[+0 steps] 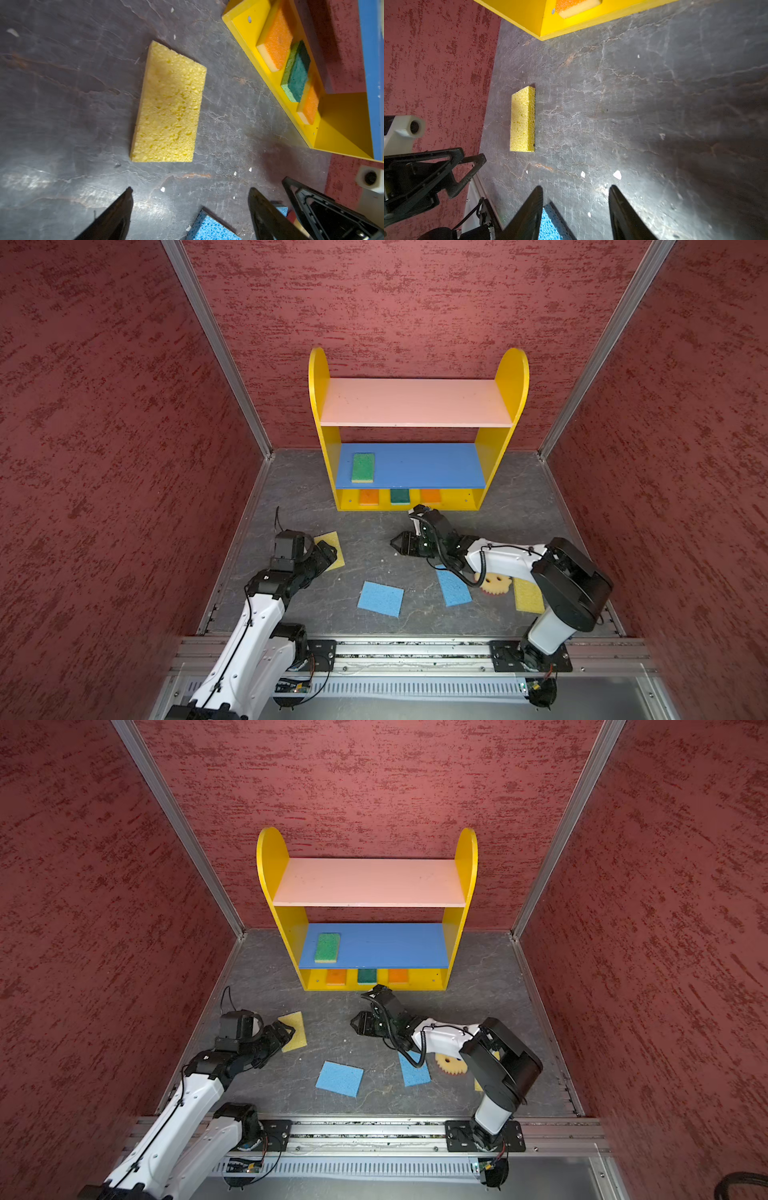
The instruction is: Place and organize the cleaning sponges onto the shelf
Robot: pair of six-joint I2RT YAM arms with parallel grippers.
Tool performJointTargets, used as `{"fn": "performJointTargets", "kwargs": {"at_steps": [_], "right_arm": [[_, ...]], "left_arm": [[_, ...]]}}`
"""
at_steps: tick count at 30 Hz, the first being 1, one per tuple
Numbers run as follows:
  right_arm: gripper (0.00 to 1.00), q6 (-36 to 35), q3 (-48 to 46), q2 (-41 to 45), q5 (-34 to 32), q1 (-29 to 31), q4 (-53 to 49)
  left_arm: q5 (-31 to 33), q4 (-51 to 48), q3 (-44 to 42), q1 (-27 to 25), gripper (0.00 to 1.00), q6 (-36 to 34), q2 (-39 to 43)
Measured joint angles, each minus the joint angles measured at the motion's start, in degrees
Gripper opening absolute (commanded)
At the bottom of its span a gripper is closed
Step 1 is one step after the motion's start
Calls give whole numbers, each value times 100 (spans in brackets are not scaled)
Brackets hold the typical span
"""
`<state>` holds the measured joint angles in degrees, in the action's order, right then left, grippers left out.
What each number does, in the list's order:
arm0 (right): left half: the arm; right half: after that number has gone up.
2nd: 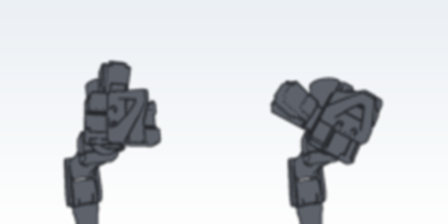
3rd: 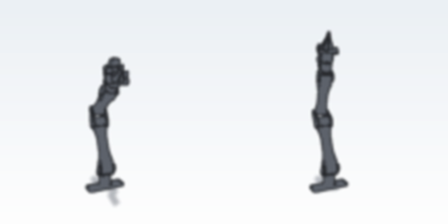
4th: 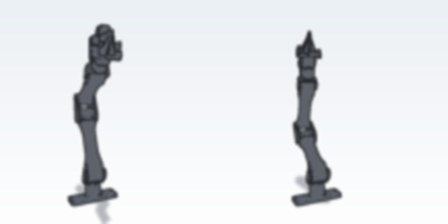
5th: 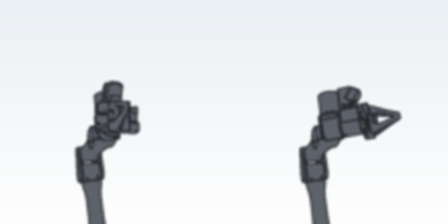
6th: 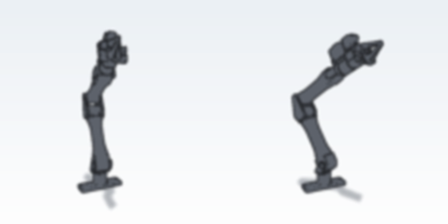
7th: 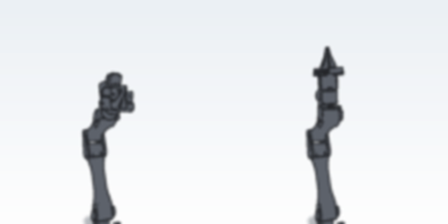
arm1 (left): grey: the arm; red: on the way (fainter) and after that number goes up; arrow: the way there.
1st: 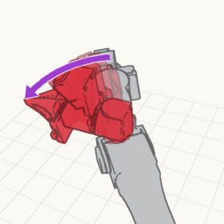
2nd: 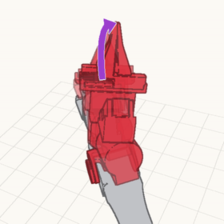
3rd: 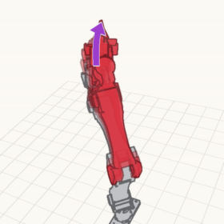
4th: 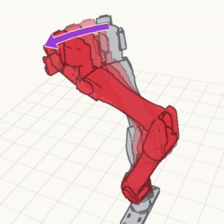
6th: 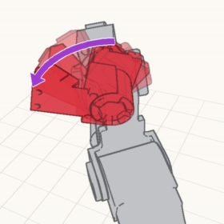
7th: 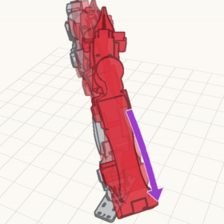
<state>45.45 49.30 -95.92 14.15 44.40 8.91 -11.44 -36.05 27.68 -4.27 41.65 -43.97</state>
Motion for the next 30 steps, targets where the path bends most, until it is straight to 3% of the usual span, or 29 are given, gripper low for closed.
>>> {"fn": "performJointTargets", "kwargs": {"at_steps": [23,30], "right_arm": [[53,-776,946,-686,-282,319,-1012],[53,-769,1696,-1598,-131,483,-1005]], "left_arm": [[-120,468,-264,428,84,-295,-927],[-223,942,-450,472,64,-323,-1231]]}}
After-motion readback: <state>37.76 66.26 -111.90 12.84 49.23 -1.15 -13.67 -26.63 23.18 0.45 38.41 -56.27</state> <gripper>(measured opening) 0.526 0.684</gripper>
